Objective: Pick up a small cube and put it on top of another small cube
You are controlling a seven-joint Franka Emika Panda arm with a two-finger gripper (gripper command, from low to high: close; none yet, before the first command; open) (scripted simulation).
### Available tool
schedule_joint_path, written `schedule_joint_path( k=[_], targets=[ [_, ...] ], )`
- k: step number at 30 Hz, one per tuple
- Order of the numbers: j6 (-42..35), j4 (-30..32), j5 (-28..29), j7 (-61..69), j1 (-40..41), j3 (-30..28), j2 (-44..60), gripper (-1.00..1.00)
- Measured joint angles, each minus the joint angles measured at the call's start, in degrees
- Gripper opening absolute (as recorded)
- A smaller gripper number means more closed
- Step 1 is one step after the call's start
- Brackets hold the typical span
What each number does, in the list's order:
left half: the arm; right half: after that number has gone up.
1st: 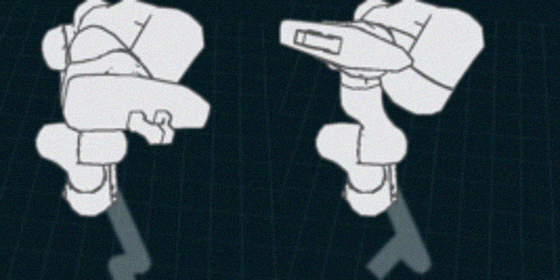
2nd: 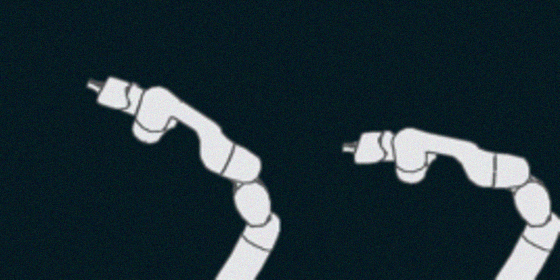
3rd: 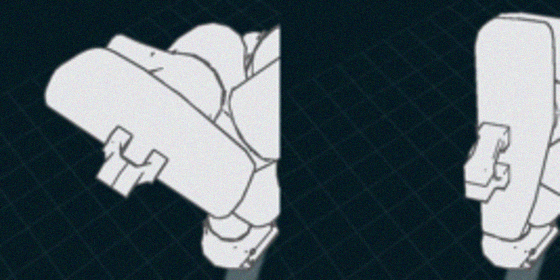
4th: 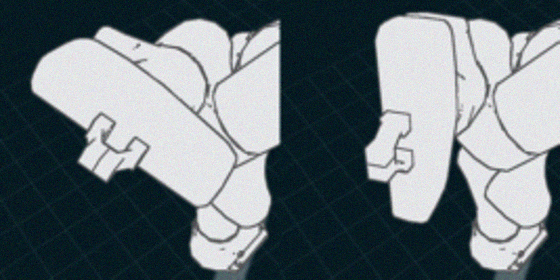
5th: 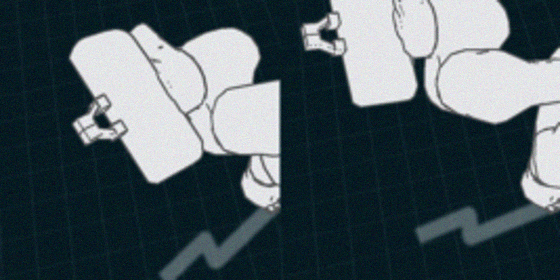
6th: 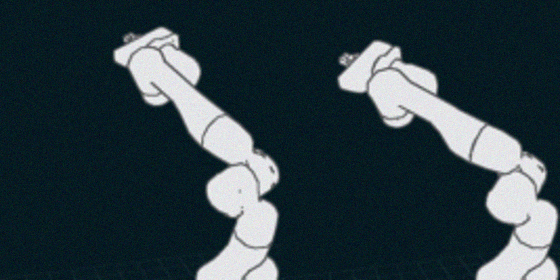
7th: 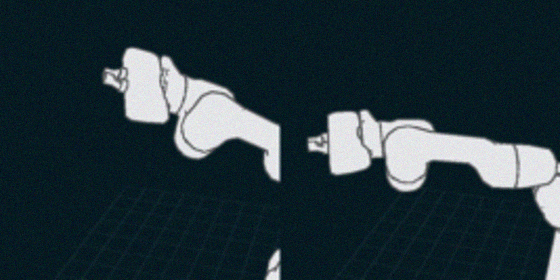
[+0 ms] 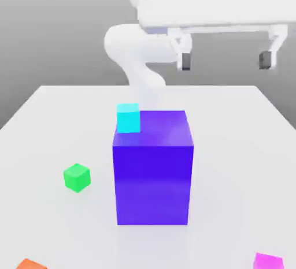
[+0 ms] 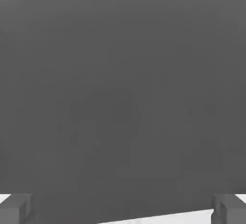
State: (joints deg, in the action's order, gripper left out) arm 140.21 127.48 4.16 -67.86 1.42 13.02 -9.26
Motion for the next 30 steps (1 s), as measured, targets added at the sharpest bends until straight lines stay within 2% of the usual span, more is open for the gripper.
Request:
schedule_joint_path(
  k=[11, 16, 20, 21, 27, 30],
  targets=[
    [5.0, -2.8, 6.5, -16.4, -6.0, 1.6, 23.2, 0.0],
    [7.5, -4.0, 7.4, -22.4, -9.7, 1.1, 33.5, 0.0],
    [12.8, -5.8, 9.9, -25.0, -12.0, -1.1, 41.8, 0.0],
    [13.9, -6.1, 10.3, -25.4, -12.4, -1.7, 43.2, -1.0],
    [14.5, -6.3, 10.5, -25.5, -12.6, -1.9, 43.9, -1.0],
    [11.6, -5.3, 9.0, -24.5, -11.8, -0.7, 40.1, -1.0]
  ],
)
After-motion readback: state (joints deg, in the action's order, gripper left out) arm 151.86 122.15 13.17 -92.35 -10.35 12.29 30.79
